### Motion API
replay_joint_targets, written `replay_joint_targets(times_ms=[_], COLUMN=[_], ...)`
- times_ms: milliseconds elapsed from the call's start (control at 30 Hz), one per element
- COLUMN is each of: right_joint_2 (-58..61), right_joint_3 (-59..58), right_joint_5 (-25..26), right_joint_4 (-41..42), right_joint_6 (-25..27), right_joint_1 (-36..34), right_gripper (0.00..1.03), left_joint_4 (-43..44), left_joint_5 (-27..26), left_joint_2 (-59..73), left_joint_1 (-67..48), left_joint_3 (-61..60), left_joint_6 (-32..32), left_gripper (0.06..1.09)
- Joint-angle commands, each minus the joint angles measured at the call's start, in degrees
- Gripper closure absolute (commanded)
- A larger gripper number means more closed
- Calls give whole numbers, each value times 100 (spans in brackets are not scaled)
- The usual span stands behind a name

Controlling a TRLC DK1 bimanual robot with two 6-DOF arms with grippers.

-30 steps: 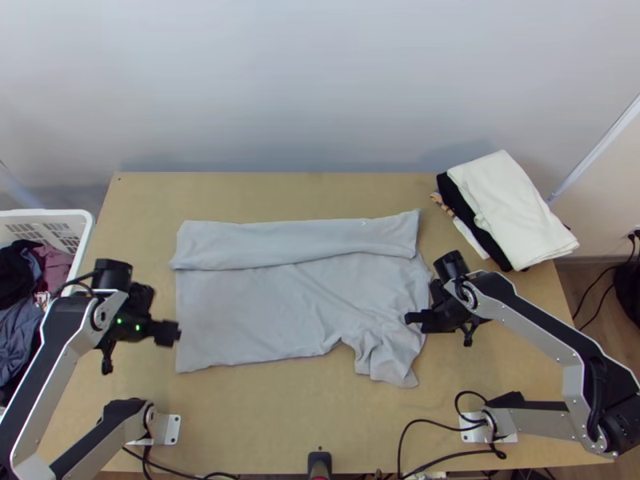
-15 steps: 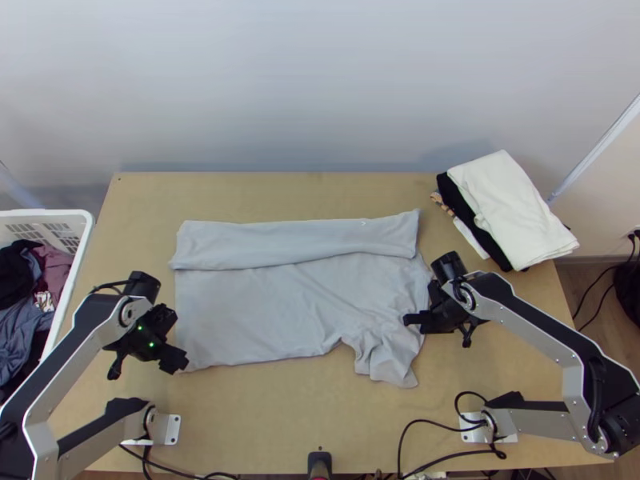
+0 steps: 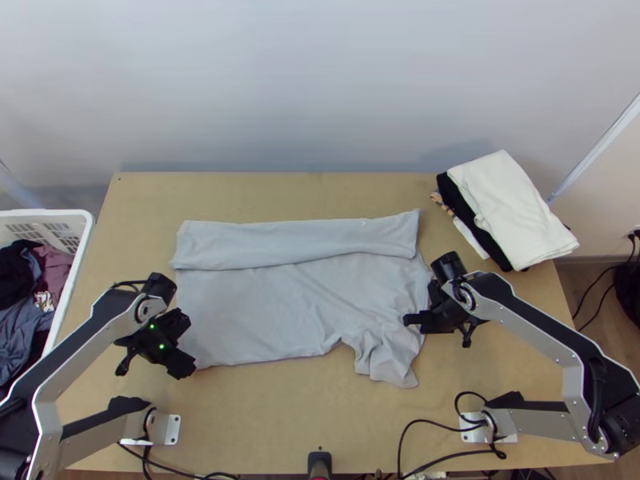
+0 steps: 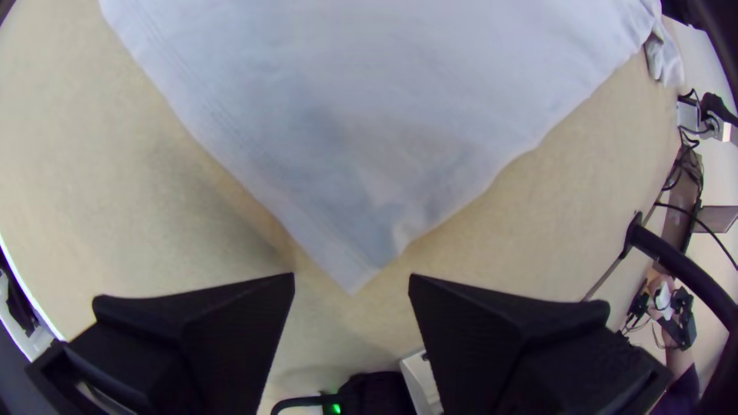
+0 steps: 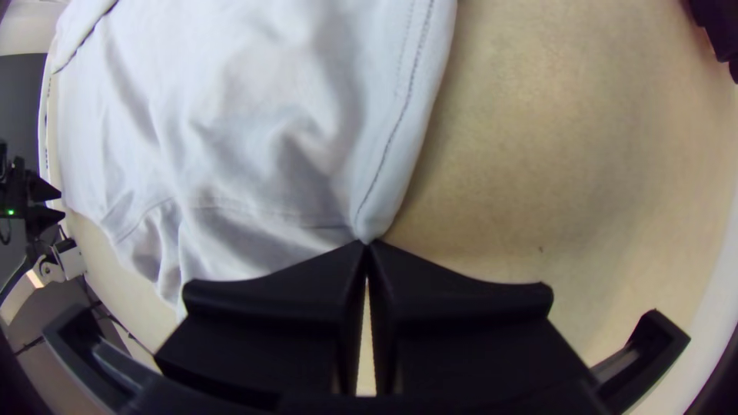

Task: Fold the t-shirt

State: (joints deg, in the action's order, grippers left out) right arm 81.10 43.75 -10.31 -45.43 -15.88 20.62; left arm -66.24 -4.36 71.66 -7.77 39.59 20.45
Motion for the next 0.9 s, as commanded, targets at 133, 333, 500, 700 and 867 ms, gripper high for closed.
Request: replay_joint_targets(times_ms=[133, 333, 500, 700, 867], right_joint_2=[-130, -147, -209, -226, -226], right_joint_3=[-156, -191, -209, -200, -200], right_joint_5=[99, 143, 301, 459, 679], right_joint_4=[17, 17, -45, -177, -221], right_joint_6=[-20, -12, 59, 305, 419], right_joint_1=[3, -6, -93, -515, -788], right_gripper=[100, 100, 100, 100, 100], left_joint_4=[58, 260, 190, 50, 50], left_joint_5=[-153, -478, -487, -487, -487], left_joint_2=[208, 120, 24, -3, -38], left_joint_1=[-76, 118, 645, 1471, 1709], left_joint_3=[-206, -215, -206, -189, -206], left_joint_6=[240, 337, 741, 1304, 1427], left_gripper=[63, 104, 104, 104, 104])
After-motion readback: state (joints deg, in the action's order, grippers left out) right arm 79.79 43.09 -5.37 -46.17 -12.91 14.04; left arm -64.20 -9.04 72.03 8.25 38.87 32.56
